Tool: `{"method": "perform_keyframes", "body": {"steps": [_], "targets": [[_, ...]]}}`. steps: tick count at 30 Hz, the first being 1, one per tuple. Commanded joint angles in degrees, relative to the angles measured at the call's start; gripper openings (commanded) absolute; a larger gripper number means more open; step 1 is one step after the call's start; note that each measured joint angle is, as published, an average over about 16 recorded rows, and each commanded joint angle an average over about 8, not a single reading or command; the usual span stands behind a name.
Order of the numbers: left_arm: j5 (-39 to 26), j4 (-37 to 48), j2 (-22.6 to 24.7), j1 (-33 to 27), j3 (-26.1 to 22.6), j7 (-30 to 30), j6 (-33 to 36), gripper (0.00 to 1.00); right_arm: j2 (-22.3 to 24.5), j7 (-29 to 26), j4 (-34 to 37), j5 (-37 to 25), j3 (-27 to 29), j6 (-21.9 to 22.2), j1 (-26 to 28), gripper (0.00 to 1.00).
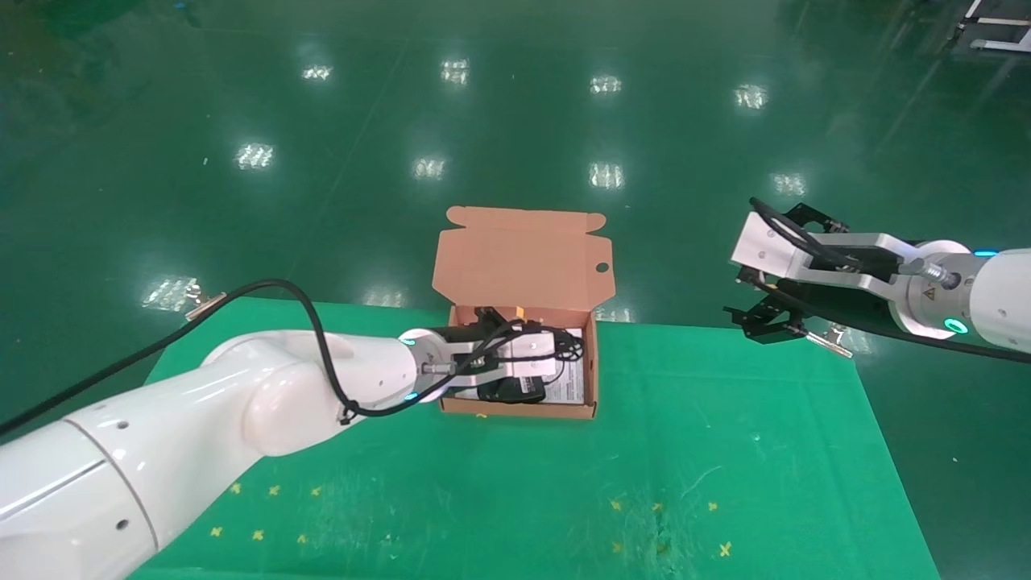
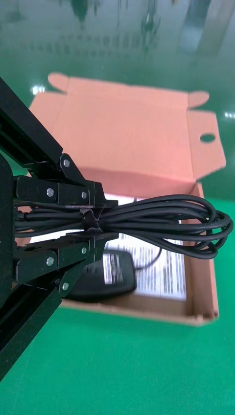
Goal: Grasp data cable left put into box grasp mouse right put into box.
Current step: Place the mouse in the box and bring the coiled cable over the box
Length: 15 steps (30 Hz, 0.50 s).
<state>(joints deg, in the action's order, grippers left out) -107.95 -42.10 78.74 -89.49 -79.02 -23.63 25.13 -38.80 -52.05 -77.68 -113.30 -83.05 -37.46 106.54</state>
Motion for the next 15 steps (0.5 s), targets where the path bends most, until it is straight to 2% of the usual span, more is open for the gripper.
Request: {"method": "perform_keyframes", "body": {"steps": [1, 15], "targets": [[1.02, 0.04, 0.02, -0.07, -0.61, 0.15, 0.04, 1.00, 0.14, 0.36, -0.09, 0.27, -0.01, -0.20, 0.16, 1.00], [1.96, -3.03, -2.38, -0.96, 0.34, -0.99, 0.16, 1.00, -0.48, 1.38, 1.31, 0.89, 0.11, 0.16, 0.58, 1.00]]}}
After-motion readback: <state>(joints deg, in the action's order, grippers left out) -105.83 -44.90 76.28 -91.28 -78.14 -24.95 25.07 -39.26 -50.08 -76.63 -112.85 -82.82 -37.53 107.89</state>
